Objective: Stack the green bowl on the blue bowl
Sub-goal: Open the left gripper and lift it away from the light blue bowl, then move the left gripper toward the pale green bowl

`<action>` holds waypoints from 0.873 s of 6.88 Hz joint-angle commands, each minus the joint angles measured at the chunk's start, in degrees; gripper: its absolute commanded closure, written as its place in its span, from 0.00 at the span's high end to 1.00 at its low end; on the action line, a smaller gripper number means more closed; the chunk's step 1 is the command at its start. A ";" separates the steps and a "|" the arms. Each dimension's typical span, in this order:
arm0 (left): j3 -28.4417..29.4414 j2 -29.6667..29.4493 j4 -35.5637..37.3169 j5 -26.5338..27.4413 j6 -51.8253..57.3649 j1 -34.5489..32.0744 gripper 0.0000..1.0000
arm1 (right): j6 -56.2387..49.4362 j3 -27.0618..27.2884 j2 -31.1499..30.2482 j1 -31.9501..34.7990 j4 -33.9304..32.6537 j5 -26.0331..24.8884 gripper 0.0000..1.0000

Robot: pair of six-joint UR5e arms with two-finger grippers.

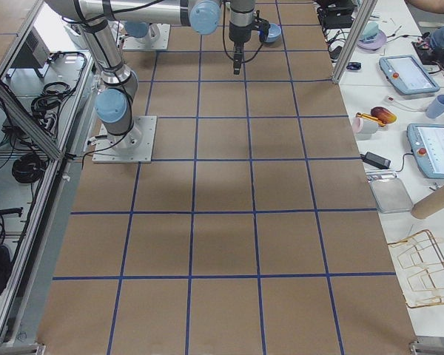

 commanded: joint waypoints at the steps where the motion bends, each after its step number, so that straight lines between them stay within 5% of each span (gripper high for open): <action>1: -0.13 -0.20 -0.02 -0.15 1.14 4.20 1.00 | 0.00 0.00 0.00 0.00 0.00 -0.01 1.00; 6: -5.12 -5.20 2.51 -1.02 27.81 31.33 1.00 | 0.00 0.00 0.00 0.00 0.00 -0.01 1.00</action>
